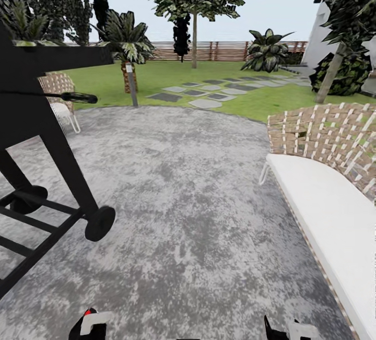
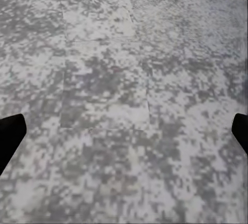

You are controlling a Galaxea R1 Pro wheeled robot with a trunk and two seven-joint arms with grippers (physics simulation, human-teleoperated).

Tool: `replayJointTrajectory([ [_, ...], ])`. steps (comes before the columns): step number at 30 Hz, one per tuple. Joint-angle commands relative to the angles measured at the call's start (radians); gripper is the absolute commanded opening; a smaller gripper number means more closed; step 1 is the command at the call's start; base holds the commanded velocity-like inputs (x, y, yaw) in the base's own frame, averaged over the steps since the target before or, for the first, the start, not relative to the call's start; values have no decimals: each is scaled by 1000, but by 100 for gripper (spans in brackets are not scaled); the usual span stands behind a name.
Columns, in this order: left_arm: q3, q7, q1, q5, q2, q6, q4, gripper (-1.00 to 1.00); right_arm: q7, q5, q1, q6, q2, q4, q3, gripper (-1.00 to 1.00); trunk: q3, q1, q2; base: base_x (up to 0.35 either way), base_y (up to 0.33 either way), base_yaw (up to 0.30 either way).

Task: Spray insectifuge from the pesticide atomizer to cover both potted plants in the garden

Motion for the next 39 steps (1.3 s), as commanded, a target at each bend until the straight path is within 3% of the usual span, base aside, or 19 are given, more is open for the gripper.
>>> replayJointTrajectory([
  [1, 4, 5, 0, -11, 0, -3, 1, -100, 0, 4, -1, -3, 0, 1, -4, 100, -1, 0, 0, 337, 0, -275],
  [8, 4, 5, 0, -11, 0, -3, 1, -100, 2, 5, -1, -3, 0, 2, -4, 100, -3, 0, 0, 337, 0, -167],
  [39, 4, 5, 0, -11, 0, -3, 1, -100, 4, 6, -1, -3, 0, 3, -2, 100, -3, 0, 0, 337, 0, -2],
])
